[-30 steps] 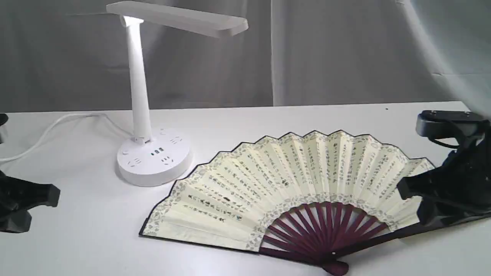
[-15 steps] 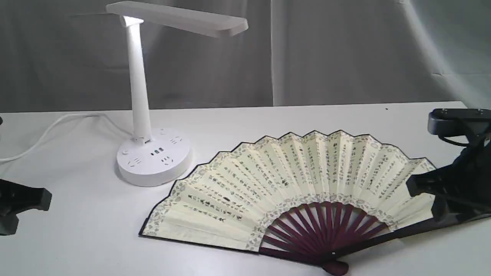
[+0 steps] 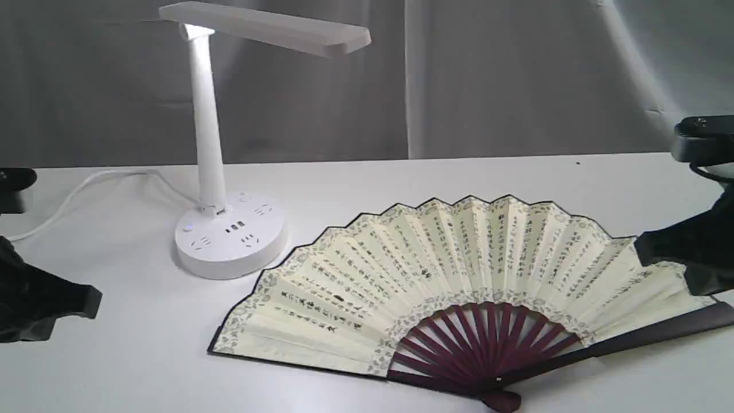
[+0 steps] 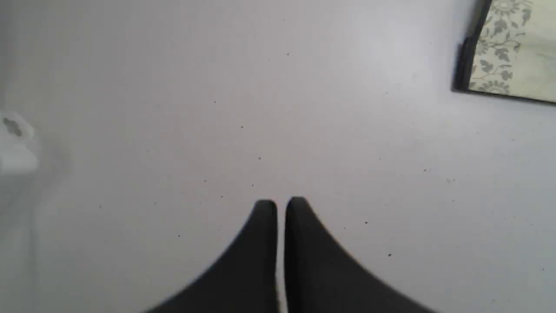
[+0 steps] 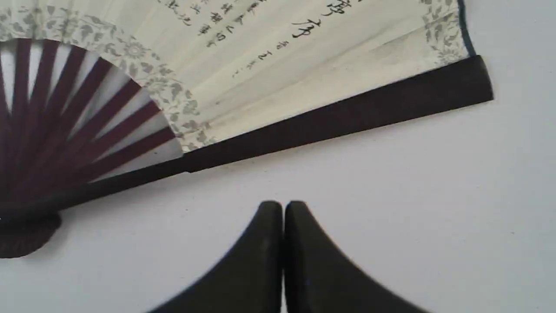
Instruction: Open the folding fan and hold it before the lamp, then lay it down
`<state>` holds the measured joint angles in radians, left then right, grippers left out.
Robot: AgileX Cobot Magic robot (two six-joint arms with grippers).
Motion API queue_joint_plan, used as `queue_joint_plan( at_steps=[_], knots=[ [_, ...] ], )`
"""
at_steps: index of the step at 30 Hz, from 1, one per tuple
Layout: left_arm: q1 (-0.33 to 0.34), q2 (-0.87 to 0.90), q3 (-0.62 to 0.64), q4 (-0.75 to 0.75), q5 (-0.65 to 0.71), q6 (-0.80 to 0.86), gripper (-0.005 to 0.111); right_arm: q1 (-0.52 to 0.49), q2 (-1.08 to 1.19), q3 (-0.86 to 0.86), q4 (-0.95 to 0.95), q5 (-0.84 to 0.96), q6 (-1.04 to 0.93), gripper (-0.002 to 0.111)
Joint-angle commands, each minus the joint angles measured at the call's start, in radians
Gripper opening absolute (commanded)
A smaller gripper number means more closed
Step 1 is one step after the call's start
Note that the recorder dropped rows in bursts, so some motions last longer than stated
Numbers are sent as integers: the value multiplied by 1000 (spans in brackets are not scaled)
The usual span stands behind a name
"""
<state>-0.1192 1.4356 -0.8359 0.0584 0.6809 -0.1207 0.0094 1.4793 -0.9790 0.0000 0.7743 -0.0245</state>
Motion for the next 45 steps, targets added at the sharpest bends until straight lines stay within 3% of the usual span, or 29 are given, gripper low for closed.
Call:
queue_joint_plan(
  at_steps=[1, 13, 26, 45],
  knots=[
    [-8, -10, -7, 4, -15, -10, 0, 1, -5, 5, -104, -4, 75, 0],
    [-8, -19, -7, 4, -22, -7, 0, 1, -9, 5, -91, 0, 84, 0],
    [-8, -174, -7, -58, 31, -6, 0, 1, -159, 5, -65, 38, 75, 0],
    [-8, -644, -5, -58, 39, -1, 0, 1, -504, 5, -65, 63, 59, 0]
  ],
)
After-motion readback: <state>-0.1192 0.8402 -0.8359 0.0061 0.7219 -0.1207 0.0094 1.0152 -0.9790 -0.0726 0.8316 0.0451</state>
